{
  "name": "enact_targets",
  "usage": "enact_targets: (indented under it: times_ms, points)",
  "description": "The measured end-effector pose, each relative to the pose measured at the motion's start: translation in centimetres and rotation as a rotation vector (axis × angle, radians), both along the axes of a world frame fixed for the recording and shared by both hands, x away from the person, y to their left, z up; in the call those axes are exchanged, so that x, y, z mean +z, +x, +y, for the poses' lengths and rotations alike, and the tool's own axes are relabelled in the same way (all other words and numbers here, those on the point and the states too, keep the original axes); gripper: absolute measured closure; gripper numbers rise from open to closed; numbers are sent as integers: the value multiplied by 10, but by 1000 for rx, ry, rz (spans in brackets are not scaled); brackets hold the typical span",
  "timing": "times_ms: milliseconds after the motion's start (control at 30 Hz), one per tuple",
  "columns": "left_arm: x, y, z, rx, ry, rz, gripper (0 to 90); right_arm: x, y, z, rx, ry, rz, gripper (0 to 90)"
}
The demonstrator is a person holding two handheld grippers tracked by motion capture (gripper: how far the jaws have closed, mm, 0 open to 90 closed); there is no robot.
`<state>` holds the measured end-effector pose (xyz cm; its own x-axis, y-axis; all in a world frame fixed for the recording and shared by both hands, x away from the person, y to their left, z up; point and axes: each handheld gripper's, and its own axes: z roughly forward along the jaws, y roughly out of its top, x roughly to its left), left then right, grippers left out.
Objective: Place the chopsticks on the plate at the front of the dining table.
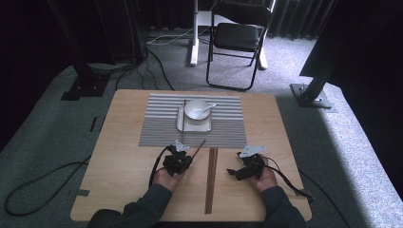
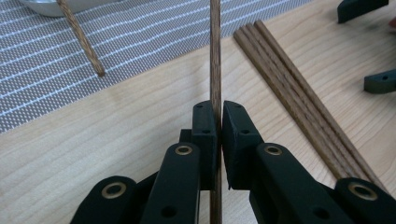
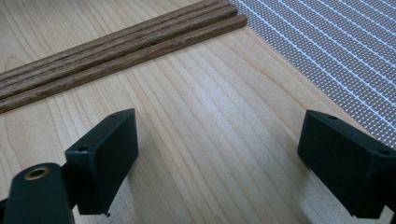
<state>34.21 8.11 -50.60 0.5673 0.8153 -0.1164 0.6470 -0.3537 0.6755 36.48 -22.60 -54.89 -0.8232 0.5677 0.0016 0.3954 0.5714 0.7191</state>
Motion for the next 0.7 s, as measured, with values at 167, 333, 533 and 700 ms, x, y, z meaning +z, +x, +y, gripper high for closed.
enact_targets:
  times_ms: [167,333,533,700]
  points:
    - [6,3,5,12,-33,3,847,0,0,0,1,0,0,116]
    - [9,5,7,23,-40,-3,847,0,0,0,1,0,0,116]
    - [12,8,10,31,-53,6,847,0,0,0,1,0,0,116]
    - [15,9,12,43,-62,2,847,0,0,0,0,1,0,116]
